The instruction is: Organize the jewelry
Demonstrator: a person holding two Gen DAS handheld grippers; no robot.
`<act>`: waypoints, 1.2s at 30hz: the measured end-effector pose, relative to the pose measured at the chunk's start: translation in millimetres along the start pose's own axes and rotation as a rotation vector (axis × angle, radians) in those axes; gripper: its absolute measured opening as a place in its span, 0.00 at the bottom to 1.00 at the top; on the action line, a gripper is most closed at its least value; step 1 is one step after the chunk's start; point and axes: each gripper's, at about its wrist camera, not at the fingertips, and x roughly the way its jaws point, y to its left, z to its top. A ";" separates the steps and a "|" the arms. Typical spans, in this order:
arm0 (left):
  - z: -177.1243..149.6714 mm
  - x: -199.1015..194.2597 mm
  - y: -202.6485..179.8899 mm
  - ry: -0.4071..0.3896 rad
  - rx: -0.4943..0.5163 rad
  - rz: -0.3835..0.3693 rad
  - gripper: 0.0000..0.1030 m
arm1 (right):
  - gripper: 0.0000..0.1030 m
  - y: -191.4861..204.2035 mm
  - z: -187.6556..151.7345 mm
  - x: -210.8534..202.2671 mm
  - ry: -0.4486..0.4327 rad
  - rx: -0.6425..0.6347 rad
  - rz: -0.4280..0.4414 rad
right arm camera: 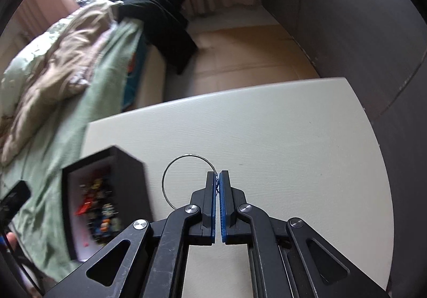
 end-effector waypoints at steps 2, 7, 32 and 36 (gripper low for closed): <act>-2.5 0.0 -3.2 0.004 0.015 0.006 0.90 | 0.04 5.6 -0.7 -6.5 -0.012 -0.003 0.040; -5.2 -2.8 -1.4 0.002 0.019 0.014 0.90 | 0.04 17.2 -1.6 -20.4 -0.043 -0.015 0.095; -7.5 -27.1 -14.2 -0.062 0.047 -0.049 0.90 | 0.40 6.1 -14.7 -22.9 -0.031 -0.061 -0.059; -11.9 -25.6 -27.0 -0.063 0.094 -0.035 0.90 | 0.40 -9.0 -19.7 -32.5 -0.041 -0.049 -0.062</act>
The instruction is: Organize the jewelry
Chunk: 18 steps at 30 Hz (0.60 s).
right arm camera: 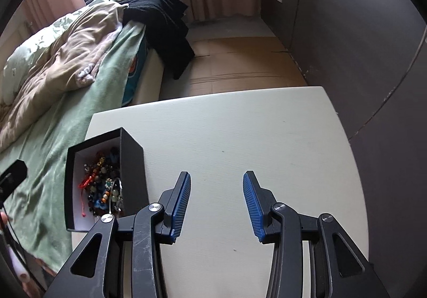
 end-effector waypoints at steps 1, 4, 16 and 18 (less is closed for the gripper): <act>-1.1 0.9 -3.3 0.000 0.014 0.006 0.90 | 0.40 -2.1 -1.0 -2.4 -0.005 -0.001 0.000; -7.0 4.0 -18.3 0.004 0.079 0.027 0.90 | 0.41 -5.9 -4.2 -12.6 -0.028 -0.014 0.001; -26.1 -5.8 -48.5 -0.026 0.217 0.041 0.98 | 0.98 -35.1 -22.9 -53.6 -0.130 -0.068 -0.015; -30.0 -11.0 -52.0 -0.042 0.231 0.041 1.00 | 0.99 -40.3 -26.0 -58.7 -0.142 -0.075 -0.026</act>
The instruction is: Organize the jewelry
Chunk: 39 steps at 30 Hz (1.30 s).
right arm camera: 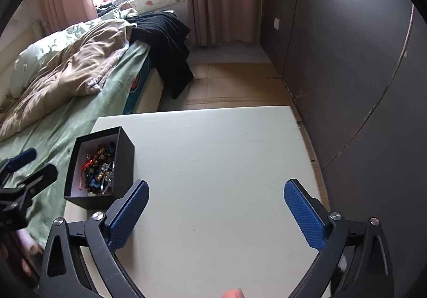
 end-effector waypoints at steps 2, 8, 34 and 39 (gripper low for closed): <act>-2.0 -4.6 -5.2 -0.013 0.018 0.001 1.00 | 0.99 -2.8 -0.7 -3.1 -0.010 -0.005 -0.016; -5.2 -13.3 -15.6 -0.051 0.048 -0.007 1.00 | 1.00 -10.1 -1.6 -8.9 -0.032 0.005 -0.033; -4.6 -18.7 -15.1 -0.067 0.032 0.019 1.00 | 1.00 5.1 -3.9 -8.1 -0.027 -0.020 -0.006; -4.2 -20.2 -15.4 -0.076 0.031 0.019 1.00 | 1.00 3.2 -2.9 -12.6 -0.038 0.002 -0.001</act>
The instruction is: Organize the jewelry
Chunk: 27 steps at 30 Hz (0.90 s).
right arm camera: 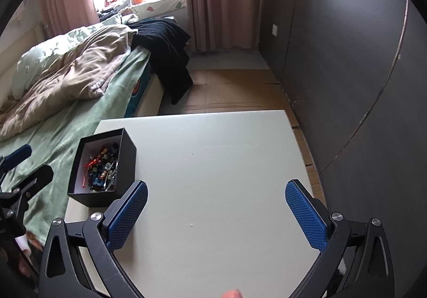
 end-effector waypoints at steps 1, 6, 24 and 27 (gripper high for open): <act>0.1 0.1 -0.2 0.000 0.000 0.000 1.00 | 1.00 -0.3 0.5 -1.2 -0.003 0.002 0.001; 0.8 -1.0 0.0 -0.006 -0.001 0.000 1.00 | 1.00 -0.1 3.1 -5.3 -0.013 0.001 0.008; 4.5 -22.9 -5.0 -0.075 -0.001 -0.015 1.00 | 1.00 -7.3 3.4 -32.2 -0.092 0.030 0.004; 4.2 -23.2 -5.2 -0.070 -0.001 -0.021 1.00 | 1.00 -7.8 2.2 -33.1 -0.095 0.029 0.004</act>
